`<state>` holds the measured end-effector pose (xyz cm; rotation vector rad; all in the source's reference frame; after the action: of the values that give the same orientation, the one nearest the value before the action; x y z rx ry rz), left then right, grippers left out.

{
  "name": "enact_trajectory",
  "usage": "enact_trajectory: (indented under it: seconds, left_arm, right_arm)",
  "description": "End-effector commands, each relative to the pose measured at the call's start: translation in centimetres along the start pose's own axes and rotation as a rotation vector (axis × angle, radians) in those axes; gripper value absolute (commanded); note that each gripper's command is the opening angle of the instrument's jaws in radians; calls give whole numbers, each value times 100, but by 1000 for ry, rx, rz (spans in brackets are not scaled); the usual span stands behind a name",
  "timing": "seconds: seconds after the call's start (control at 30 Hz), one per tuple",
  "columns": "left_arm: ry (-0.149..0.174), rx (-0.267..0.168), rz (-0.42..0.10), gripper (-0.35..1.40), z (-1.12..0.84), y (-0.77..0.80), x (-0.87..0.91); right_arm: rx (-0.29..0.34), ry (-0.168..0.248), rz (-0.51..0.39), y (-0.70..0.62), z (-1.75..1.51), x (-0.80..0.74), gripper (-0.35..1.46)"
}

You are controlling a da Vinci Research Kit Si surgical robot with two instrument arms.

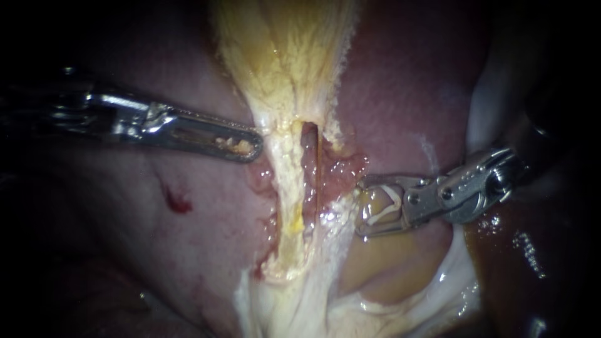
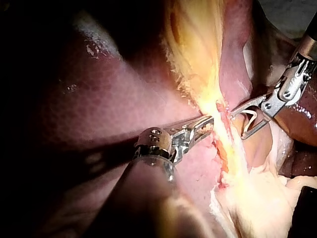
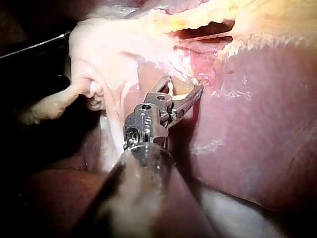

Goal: Clipping first clip left tube

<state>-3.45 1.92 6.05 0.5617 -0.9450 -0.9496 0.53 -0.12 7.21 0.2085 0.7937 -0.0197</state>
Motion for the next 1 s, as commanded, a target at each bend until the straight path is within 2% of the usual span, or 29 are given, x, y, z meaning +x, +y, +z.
enact_trajectory:
  seconds: [0.03, 0.37, 1.0]
  left_arm:
    - [2, 6, -1, -35, -4, 0, -2]
    - [-13, -13, -11, -35, -45, -3, -20]
    - [-25, -20, -18, -35, -64, -6, -28]
  right_arm:
    - [-1, 3, 0, 0, 0, 0, 49]
    - [-1, 6, 2, 1, -3, -1, 50]
    - [0, 6, 2, 1, -6, -1, 50]
